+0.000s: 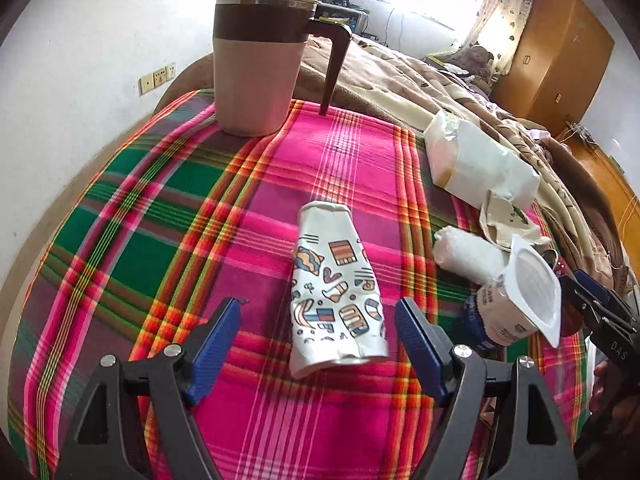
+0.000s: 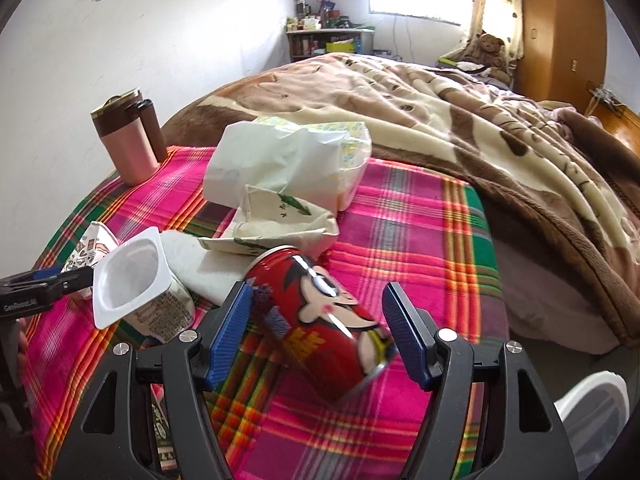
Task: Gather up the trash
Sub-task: 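Close the left tool on the white patterned paper cup while the right tool grasps the red can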
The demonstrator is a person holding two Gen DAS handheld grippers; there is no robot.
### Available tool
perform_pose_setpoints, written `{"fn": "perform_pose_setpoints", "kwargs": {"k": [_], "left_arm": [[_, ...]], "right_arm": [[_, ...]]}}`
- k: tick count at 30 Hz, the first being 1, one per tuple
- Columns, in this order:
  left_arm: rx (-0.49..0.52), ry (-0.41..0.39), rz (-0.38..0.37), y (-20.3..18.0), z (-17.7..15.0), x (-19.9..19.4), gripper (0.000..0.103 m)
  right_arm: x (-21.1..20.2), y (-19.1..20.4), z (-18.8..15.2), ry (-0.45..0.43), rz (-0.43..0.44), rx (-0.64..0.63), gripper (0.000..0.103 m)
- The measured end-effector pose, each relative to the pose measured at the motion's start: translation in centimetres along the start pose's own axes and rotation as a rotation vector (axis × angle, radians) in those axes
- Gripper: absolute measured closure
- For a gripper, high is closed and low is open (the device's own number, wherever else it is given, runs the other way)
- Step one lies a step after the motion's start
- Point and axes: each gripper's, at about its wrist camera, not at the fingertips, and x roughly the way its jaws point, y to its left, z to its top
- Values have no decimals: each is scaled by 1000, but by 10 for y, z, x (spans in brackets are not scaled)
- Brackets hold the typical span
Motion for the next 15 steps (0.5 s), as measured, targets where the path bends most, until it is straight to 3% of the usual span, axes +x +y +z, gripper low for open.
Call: {"fn": "perform_pose_setpoints", "kwargs": {"k": [15], "left_arm": [[54, 2, 60, -8, 1, 10, 22]], "right_arm": [[18, 4, -2, 117, 39, -22, 31]]}}
